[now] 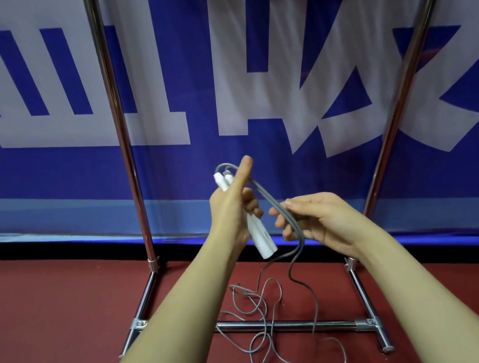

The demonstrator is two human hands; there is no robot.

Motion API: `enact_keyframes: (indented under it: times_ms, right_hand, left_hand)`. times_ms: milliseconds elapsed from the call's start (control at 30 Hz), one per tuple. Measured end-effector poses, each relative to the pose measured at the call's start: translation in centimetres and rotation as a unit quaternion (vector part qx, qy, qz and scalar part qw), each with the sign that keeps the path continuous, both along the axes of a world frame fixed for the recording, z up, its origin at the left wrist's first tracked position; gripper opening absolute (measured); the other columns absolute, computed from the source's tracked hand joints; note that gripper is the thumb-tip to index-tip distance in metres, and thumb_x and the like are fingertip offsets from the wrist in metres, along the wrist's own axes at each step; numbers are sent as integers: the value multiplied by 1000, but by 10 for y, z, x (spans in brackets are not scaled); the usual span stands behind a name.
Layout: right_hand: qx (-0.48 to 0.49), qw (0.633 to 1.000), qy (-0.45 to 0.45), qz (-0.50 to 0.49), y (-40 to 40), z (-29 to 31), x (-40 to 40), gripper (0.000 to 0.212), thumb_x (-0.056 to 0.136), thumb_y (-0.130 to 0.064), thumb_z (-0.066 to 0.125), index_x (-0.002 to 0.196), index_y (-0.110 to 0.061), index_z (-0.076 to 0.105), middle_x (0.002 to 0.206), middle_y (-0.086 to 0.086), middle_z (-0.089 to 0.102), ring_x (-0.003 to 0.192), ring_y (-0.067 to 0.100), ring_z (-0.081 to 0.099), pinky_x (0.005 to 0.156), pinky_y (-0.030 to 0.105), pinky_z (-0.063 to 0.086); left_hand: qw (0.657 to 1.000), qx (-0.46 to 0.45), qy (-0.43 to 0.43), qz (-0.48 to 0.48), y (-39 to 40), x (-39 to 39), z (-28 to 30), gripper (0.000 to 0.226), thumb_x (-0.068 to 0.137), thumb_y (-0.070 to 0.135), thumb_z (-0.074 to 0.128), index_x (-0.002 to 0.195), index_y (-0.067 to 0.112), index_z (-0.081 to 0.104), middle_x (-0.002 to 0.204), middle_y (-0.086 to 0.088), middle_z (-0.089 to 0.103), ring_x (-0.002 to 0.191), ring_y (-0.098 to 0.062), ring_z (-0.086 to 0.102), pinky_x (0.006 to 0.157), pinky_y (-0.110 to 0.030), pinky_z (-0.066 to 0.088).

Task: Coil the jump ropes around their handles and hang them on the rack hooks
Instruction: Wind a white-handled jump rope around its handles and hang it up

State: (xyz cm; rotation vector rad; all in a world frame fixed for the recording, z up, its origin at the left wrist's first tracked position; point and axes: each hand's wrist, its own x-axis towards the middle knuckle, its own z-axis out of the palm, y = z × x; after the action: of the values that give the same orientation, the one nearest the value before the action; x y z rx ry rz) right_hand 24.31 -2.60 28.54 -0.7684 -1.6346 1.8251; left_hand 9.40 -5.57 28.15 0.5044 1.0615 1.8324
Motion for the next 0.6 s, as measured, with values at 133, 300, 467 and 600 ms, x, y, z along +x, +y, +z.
enact_keyframes:
  times_ms: [133,300,467,600]
  right_hand:
    - [-18,998,-16,66,-5,-1,1,28,83,-19,55,97,0,68,75,8,70,62,16,66,67,27,56]
    - [-42,995,-13,90,-2,-1,3,33,82,-20,53,103,2,66,81,10,72,66,15,67,69,26,56]
    - [-7,999,-36,-3,5,-4,3,14,88,-8,57,95,-1,66,79,9,73,64,13,66,69,22,55]
    - [55,992,-70,-94,6,-8,-4,13,87,0,63,101,-1,63,70,5,69,61,15,61,65,19,53]
  left_hand:
    - [998,-5,-17,67,4,-7,3,36,75,29,81,74,11,50,46,4,32,42,-12,31,41,-22,33]
    - [987,-40,4,155,9,-12,2,22,85,15,67,65,9,58,48,2,54,43,-13,50,43,-21,41]
    - [988,-29,-7,154,12,-17,4,34,92,19,60,61,10,49,47,0,54,50,-15,65,55,-23,53]
    - [984,4,-92,151,16,-14,4,38,94,26,61,62,12,46,51,0,48,45,-14,60,57,-27,53]
